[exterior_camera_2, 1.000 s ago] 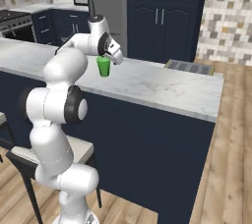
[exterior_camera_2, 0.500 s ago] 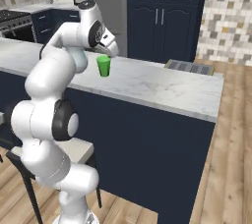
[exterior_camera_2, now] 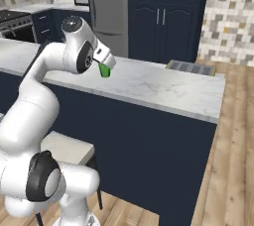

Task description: Place the pitcher and cup on the dining counter for serving.

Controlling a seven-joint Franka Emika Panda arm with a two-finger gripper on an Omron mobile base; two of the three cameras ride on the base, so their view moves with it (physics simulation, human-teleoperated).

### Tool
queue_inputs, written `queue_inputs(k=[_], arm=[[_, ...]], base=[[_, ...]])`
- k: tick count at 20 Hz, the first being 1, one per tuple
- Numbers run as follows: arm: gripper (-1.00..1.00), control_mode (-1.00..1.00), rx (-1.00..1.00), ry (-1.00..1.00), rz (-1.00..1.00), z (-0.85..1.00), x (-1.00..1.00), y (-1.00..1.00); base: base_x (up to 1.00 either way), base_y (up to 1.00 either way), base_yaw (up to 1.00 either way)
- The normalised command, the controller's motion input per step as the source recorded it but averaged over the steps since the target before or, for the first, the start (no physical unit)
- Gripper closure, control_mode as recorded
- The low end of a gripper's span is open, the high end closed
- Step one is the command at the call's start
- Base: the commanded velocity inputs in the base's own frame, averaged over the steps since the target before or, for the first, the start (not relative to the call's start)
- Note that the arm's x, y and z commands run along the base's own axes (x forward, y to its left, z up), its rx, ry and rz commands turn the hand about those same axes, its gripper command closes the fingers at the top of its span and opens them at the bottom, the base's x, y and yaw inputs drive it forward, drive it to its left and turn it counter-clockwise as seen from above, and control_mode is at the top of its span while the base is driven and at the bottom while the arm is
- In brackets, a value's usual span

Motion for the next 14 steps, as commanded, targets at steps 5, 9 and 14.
queue_inputs(k=[5,9,14], arm=[[-1.0,-1.0,0.0,0.0,0.09,-0.14,-0.56,-0.75],[-1.0,-1.0,0.0,0.0,0.08,-0.12,-0.54,-0.82],[-1.0,-1.0,0.0,0.0,0.08,-0.07,-0.55,-0.76]], base=[[0.0,0.0,0.0],[0.0,0.0,0.0],[0.0,0.0,0.0]])
